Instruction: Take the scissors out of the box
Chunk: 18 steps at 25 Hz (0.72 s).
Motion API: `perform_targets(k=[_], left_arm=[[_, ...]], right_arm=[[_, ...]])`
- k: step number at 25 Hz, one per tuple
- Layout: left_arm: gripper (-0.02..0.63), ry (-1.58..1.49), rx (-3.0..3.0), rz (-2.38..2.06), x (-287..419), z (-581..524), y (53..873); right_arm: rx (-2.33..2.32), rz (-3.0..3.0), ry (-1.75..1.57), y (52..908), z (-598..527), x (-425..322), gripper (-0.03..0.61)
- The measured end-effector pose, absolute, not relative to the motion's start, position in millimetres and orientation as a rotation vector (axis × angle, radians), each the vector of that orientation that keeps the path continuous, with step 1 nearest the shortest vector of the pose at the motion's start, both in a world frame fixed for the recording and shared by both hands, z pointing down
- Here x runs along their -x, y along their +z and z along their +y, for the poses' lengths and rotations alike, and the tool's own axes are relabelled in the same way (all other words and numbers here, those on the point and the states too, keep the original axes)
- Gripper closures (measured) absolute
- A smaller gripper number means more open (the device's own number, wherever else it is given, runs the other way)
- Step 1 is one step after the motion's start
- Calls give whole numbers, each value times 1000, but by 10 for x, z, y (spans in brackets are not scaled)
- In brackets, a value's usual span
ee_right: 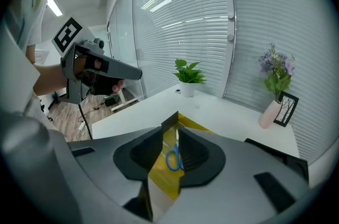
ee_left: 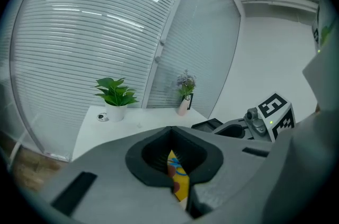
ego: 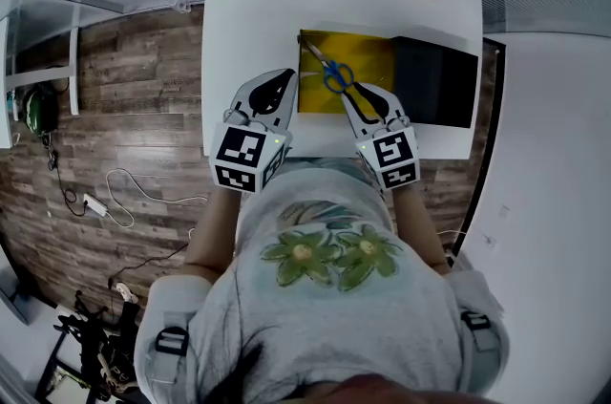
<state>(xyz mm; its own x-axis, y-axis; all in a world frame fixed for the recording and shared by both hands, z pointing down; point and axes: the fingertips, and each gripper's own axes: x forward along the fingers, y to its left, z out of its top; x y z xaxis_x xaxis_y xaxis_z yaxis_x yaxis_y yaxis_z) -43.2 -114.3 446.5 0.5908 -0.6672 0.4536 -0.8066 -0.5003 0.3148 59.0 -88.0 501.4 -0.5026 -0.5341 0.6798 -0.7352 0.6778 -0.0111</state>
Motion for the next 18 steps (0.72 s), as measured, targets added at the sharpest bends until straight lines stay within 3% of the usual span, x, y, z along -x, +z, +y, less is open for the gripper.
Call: perform_targets(k=[18], left_arm=[[617, 415, -2279, -1124, 372, -1278, 4709]], right_arm=[[-875, -2135, 489, 5536, -1023, -566, 476]])
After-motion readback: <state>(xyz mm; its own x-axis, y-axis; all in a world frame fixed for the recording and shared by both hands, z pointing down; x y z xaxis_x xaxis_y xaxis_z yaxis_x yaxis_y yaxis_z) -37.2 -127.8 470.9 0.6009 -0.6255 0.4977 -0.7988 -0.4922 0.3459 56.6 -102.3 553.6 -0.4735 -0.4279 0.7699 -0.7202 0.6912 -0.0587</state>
